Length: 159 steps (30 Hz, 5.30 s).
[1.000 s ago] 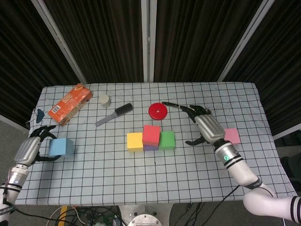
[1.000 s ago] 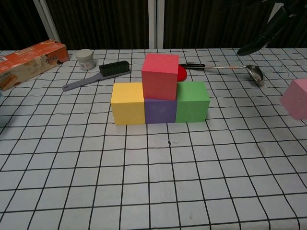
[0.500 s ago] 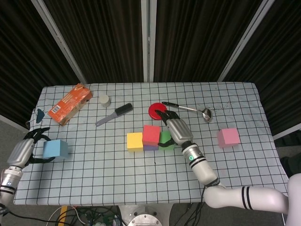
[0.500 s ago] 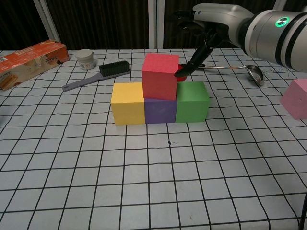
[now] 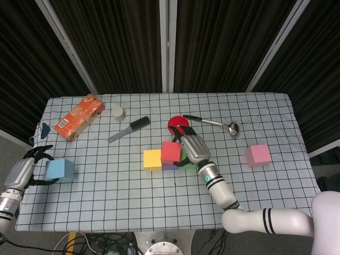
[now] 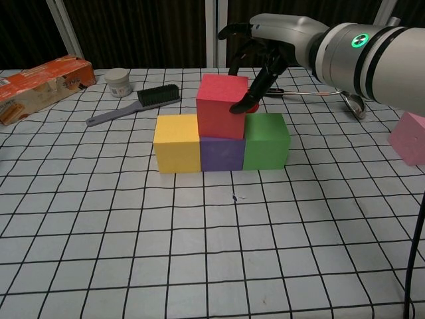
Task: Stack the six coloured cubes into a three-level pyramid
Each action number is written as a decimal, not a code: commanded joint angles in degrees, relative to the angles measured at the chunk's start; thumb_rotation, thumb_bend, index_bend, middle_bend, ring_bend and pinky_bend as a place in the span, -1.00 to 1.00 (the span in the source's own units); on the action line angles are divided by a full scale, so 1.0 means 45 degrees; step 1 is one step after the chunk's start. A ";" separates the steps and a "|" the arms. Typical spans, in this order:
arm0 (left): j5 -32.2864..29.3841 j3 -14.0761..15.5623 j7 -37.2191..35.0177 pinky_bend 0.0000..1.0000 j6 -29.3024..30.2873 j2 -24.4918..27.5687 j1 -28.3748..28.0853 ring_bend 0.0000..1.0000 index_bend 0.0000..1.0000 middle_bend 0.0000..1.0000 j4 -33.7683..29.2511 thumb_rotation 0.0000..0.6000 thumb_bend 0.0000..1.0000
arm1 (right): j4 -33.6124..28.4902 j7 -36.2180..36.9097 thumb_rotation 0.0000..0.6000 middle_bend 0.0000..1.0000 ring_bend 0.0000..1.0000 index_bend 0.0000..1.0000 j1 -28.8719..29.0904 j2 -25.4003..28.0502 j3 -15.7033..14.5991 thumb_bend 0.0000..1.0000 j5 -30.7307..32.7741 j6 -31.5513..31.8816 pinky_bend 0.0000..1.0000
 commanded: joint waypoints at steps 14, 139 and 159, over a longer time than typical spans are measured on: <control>-0.0093 -0.0145 0.0098 -0.83 -0.0048 0.0063 -0.0013 -0.84 -0.74 -0.21 -0.0180 1.00 -0.81 | -0.0288 0.1382 1.00 -0.19 -1.00 -1.00 -0.0396 0.1965 -0.0097 -0.80 -0.1461 -0.1885 -1.00; -0.0099 -0.0203 -0.0330 -0.83 -0.0371 -0.0060 -0.0061 -0.84 -0.74 -0.21 0.0059 1.00 -0.81 | 0.1863 0.4976 1.00 -0.85 -1.00 -1.00 -0.0601 0.2108 -0.1019 -1.00 -0.5416 -0.3737 -1.00; -0.1336 -0.1732 0.2679 -0.83 -0.0097 0.1957 -0.1043 -0.78 -0.74 -0.12 -0.6319 1.00 -0.81 | 0.0367 0.9771 1.00 -1.00 -1.00 -1.00 -0.3754 0.5390 0.0155 -1.00 -0.8114 0.0489 -1.00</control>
